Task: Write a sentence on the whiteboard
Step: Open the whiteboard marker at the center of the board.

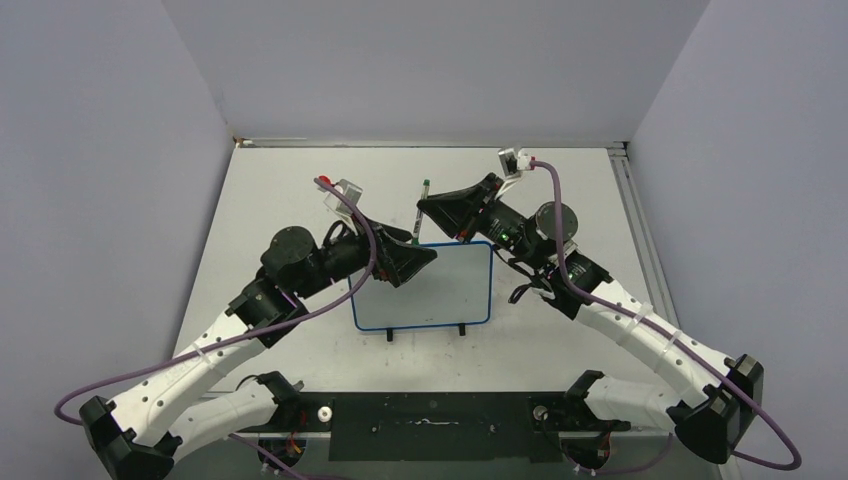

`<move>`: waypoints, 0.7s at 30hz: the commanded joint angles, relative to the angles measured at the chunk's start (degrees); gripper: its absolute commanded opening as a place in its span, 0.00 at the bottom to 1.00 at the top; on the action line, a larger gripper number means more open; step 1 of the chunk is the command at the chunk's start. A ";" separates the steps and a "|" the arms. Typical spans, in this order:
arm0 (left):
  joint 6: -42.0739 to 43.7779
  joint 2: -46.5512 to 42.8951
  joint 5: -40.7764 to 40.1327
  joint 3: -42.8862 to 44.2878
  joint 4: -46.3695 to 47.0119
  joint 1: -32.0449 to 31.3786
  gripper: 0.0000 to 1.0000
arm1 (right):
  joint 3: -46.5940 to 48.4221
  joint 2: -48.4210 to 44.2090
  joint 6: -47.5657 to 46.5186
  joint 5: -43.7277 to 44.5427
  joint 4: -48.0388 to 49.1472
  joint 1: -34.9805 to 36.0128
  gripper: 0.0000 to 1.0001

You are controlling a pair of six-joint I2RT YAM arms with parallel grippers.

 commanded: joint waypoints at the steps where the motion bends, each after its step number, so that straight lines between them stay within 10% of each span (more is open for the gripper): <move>1: -3.70 -1.93 -0.15 -0.50 4.79 -0.47 1.00 | 0.04 -0.16 3.24 -3.31 13.35 0.61 0.05; 4: -3.37 -3.29 -1.75 -1.59 3.25 -0.43 0.90 | -0.47 -0.04 4.05 -3.47 14.62 0.63 0.05; 8: -2.63 -1.70 1.33 -0.38 2.20 -0.59 0.52 | -0.58 0.27 4.25 -3.60 15.14 0.65 0.05; 21: 3.21 -2.47 2.48 -0.53 2.94 -0.58 0.09 | -2.80 -0.64 4.83 -4.19 12.24 0.66 0.05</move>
